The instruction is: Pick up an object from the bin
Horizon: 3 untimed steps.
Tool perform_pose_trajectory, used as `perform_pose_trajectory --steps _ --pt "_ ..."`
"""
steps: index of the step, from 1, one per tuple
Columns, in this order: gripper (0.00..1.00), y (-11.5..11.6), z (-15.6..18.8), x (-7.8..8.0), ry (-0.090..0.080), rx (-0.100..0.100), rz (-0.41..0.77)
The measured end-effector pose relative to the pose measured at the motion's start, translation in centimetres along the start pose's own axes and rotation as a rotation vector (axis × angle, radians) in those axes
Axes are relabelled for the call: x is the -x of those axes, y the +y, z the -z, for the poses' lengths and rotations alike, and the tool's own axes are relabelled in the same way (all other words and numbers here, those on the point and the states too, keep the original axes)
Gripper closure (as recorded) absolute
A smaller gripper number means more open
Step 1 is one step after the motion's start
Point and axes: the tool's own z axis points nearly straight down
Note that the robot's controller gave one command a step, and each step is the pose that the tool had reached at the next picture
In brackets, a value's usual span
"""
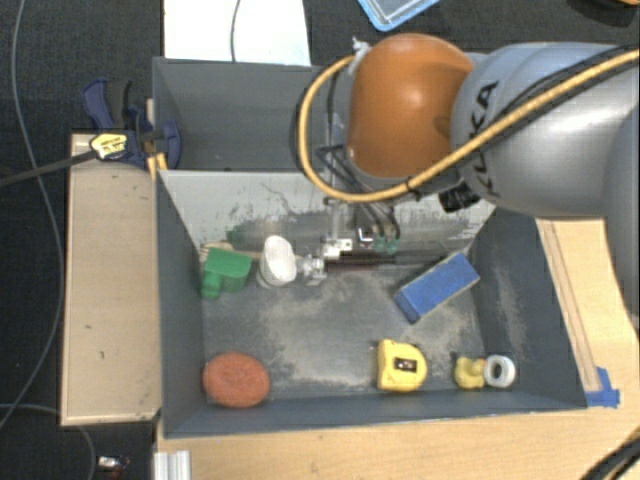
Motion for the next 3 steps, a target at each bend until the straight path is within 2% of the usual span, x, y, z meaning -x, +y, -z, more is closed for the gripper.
perform_pose_trajectory --steps 1,2,3 --pt "0.00 -0.1 0.4 0.2 -0.007 0.001 -0.003" --pt "0.00 -5.1 -0.1 -0.4 -0.008 0.001 0.121" --pt "0.00 -7.0 -2.4 -0.1 -0.008 0.001 -0.037"
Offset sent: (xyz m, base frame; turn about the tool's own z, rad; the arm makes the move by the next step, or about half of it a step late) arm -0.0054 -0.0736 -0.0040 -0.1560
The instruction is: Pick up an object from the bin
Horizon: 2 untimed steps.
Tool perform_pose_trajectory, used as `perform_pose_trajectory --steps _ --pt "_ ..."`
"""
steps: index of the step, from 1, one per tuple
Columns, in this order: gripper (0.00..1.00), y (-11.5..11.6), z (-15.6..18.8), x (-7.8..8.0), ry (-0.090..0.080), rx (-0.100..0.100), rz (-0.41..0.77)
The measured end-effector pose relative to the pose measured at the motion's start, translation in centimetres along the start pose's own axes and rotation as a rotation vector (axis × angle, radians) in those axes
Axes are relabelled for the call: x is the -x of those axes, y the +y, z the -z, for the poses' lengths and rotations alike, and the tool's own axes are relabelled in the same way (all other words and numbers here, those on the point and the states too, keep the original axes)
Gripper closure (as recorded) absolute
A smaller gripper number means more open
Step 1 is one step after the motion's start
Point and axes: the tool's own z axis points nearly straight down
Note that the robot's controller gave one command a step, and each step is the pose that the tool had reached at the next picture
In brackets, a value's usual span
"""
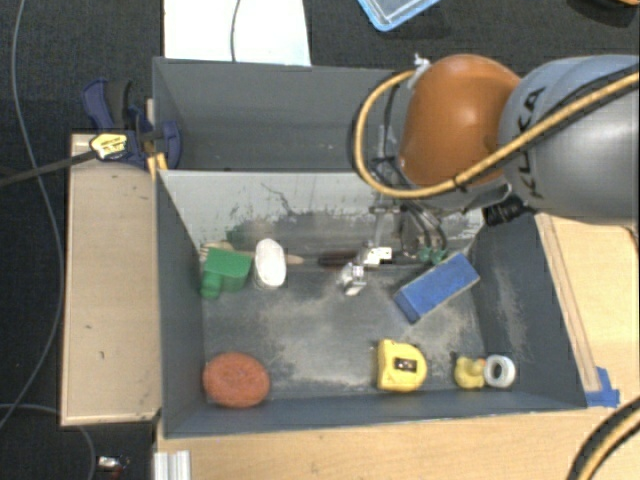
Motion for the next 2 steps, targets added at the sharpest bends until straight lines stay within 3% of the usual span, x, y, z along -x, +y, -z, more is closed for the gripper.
perform_pose_trajectory --steps 1,2 --pt "0.00 -4.4 -0.3 -0.2 0.001 -0.001 0.173" --pt "0.00 -5.5 -0.8 0.2 0.001 0.001 0.180"
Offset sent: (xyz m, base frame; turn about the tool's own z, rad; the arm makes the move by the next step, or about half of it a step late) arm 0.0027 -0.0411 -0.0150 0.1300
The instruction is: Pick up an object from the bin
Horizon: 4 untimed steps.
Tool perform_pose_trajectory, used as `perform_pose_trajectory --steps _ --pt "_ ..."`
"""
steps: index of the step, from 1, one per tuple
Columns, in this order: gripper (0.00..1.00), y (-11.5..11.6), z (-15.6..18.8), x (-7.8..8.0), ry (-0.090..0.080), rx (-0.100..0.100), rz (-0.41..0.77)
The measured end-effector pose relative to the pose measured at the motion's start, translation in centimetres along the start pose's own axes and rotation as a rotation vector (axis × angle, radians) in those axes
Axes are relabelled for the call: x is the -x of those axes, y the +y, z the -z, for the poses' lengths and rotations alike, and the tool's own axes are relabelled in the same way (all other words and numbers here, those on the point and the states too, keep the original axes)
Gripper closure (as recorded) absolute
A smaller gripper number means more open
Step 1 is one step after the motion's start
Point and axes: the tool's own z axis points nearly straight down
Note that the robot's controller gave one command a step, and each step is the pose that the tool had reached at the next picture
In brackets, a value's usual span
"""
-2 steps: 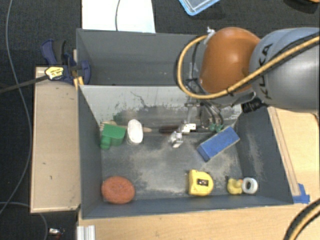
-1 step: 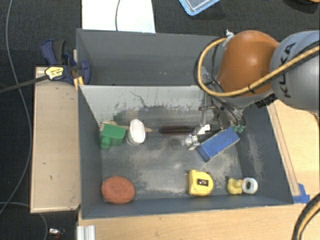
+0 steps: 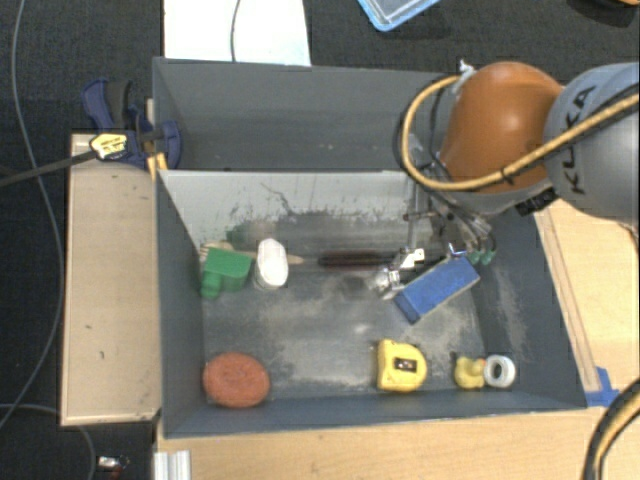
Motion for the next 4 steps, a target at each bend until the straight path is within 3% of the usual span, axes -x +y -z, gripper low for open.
perform_pose_trajectory --steps 1,2,3,4 --pt "0.00 -1.0 -3.2 0.0 -0.003 0.000 -0.213" --pt "0.00 -1.5 -5.4 -0.4 -0.004 -0.001 0.168" --pt "0.00 -1.2 -7.9 -0.1 -0.006 -0.002 0.304" --pt "0.00 -2.0 -7.5 -0.6 -0.003 0.002 0.187"
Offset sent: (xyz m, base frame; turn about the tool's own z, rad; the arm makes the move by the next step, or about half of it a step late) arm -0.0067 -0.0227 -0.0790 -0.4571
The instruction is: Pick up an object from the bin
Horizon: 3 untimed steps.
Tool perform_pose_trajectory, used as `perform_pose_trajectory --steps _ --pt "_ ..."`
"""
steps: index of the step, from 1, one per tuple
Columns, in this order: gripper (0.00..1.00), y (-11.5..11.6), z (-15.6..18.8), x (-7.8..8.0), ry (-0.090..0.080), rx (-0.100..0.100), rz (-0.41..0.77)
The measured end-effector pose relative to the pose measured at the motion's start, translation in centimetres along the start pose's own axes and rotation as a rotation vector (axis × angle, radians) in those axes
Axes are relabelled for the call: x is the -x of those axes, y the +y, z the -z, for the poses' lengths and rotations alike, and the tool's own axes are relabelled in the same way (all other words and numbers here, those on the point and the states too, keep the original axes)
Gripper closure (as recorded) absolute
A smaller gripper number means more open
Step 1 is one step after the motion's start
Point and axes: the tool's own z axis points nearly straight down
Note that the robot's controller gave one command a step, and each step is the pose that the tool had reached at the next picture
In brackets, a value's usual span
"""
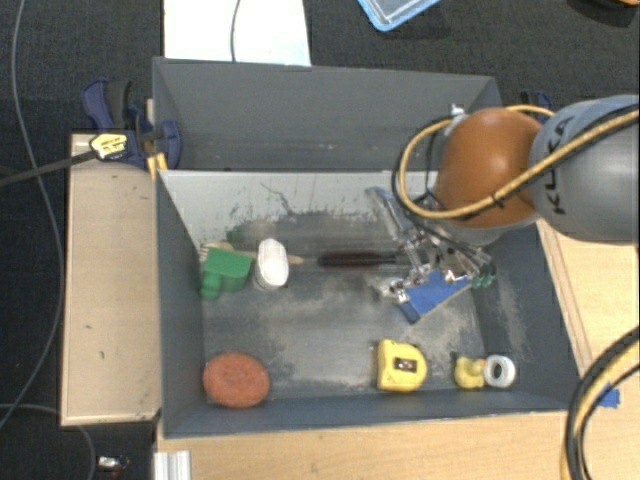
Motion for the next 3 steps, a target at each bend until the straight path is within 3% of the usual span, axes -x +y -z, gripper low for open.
perform_pose_trajectory --steps 1,2,3 --pt "0.00 3.1 0.8 -1.1 0.001 0.000 0.280" --pt "0.00 0.5 6.2 -0.2 -0.002 -0.002 0.364" --pt "0.00 0.1 9.3 -0.2 -0.006 -0.004 0.302"
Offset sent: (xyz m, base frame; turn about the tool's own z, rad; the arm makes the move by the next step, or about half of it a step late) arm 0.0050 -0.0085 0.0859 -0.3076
